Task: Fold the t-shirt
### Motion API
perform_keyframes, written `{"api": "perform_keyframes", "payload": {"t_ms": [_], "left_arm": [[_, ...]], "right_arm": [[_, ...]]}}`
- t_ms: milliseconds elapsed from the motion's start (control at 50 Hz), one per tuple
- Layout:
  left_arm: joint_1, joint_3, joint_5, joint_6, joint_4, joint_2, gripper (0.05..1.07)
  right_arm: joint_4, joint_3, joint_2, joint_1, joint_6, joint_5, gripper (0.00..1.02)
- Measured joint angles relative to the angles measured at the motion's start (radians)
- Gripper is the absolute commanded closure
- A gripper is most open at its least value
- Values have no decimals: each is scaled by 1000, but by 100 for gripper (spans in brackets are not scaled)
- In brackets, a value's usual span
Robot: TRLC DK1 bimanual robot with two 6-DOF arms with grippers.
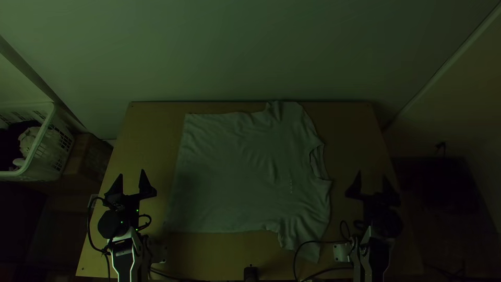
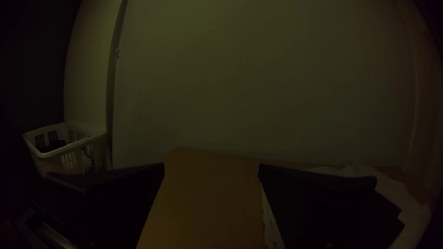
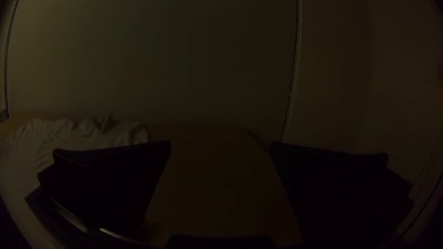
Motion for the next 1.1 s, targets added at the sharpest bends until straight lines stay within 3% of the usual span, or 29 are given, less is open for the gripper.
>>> {"api": "perform_keyframes", "payload": {"t_ms": [1020,1100], "left_arm": [[0,0,0,0,0,0,10],[0,0,0,0,0,0,10]], "right_arm": [[0,0,0,0,0,0,3],[0,0,0,0,23,0,3]]}}
